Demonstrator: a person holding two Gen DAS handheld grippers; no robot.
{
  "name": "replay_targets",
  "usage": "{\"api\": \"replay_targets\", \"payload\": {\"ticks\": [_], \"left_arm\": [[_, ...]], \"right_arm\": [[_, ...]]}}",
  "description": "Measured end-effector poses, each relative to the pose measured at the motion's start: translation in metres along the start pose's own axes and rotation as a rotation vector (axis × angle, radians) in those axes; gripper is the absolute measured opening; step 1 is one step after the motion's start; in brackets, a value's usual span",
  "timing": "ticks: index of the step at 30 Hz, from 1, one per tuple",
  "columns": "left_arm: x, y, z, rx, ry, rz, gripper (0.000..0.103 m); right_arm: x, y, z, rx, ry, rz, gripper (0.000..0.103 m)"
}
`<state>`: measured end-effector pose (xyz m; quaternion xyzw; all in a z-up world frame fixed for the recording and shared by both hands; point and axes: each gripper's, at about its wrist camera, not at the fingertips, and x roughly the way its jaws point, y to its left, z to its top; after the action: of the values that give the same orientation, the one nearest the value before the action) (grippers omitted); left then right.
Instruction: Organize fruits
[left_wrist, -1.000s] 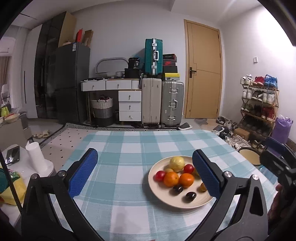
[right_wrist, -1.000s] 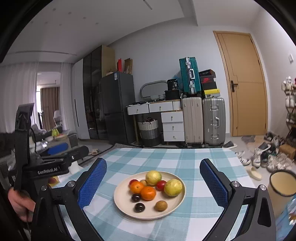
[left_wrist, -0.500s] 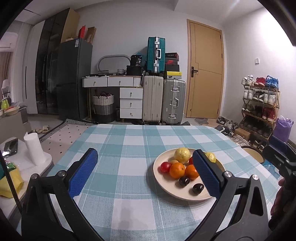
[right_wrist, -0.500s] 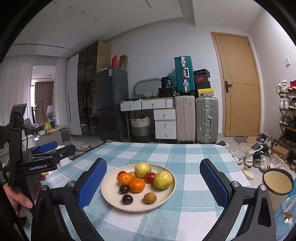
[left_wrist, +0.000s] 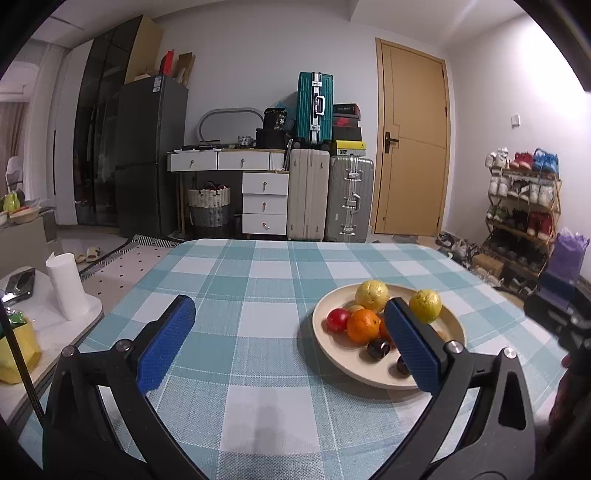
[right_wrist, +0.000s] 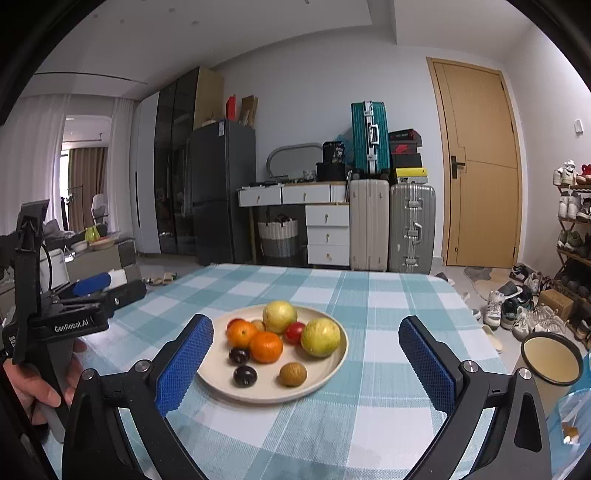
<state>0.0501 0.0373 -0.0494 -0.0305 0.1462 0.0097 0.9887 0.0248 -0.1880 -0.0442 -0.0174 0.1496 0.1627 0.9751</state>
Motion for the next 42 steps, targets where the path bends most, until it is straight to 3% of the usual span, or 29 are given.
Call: {"api": "replay_targets", "payload": {"ticks": [6, 10, 15, 42], "left_arm": [[0.002, -0.008, 0.0, 0.037, 0.005, 0.014, 0.102], [0.003, -0.007, -0.001, 0.033, 0.0, 0.021, 0.102], [0.002, -0.006, -0.001, 0.032, 0.0, 0.023, 0.102], [-0.002, -0.002, 0.0, 0.027, -0.002, 0.033, 0.102]], "right_arm": [[0.01, 0.002, -0.001, -0.009, 0.041, 0.013, 0.103], [0.016, 0.007, -0.003, -0.037, 0.063, -0.028, 0.103], [0.008, 0.004, -0.004, -0.023, 0.018, -0.042, 0.103], [0.01, 0.007, -0.004, -0.03, 0.023, -0.035, 0.103]]}}
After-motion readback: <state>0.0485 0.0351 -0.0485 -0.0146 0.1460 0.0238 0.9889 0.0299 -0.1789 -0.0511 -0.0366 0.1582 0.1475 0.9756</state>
